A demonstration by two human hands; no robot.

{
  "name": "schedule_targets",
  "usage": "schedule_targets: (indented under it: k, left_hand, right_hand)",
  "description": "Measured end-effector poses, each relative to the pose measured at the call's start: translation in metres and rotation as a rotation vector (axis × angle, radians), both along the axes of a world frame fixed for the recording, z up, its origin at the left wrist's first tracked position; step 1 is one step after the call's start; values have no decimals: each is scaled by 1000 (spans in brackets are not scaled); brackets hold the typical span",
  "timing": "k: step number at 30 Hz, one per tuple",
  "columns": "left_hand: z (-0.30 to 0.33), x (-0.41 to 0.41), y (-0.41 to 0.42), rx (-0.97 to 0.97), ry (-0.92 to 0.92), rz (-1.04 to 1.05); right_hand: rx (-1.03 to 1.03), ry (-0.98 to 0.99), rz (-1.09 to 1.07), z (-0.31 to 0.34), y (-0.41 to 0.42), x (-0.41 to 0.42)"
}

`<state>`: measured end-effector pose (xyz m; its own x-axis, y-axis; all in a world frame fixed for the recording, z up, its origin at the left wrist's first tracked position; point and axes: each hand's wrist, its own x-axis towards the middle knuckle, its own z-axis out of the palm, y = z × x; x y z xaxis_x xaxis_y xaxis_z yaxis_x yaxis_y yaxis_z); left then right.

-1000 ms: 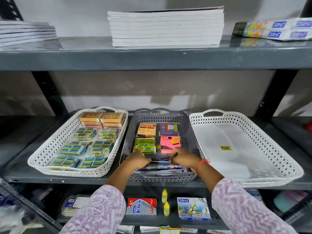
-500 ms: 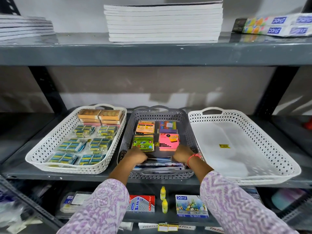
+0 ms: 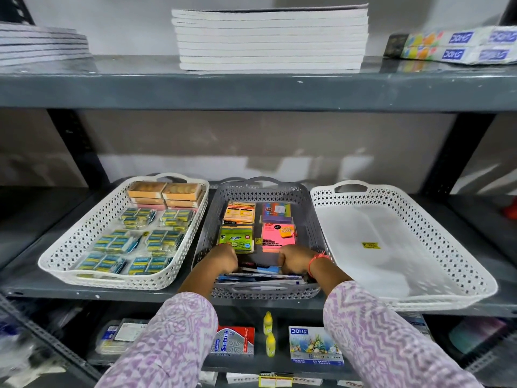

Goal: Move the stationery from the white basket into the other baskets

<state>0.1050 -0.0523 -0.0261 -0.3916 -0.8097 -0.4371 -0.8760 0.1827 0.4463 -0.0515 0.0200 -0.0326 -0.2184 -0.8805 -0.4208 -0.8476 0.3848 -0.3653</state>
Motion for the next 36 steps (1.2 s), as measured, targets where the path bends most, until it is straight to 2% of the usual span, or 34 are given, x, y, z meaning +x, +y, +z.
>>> schedule_targets:
  k: [4, 9, 15, 22, 26, 33, 36]
  left_hand:
    - [3, 2, 2, -47, 20, -41]
    - [14, 2, 5, -89, 106, -42]
    - [34, 6, 3, -104, 201, -57]
    - [43, 14, 13, 125, 5, -240]
    - [33, 16, 12, 105, 127, -90]
    - [15, 4, 24, 104, 229, 186]
    - [19, 1, 23, 100, 251, 202]
  right_hand:
    - [-10, 18, 83, 3, 3, -2]
    - [-93, 102, 82, 12, 3, -8]
    - [-219, 32, 97, 36, 11, -14]
    - [79, -55, 183, 38, 28, -7]
    - [-55, -39, 77, 36, 21, -4]
    - [-72, -59, -94, 8, 11, 3]
    - [-90, -14, -124, 11, 9, 1]
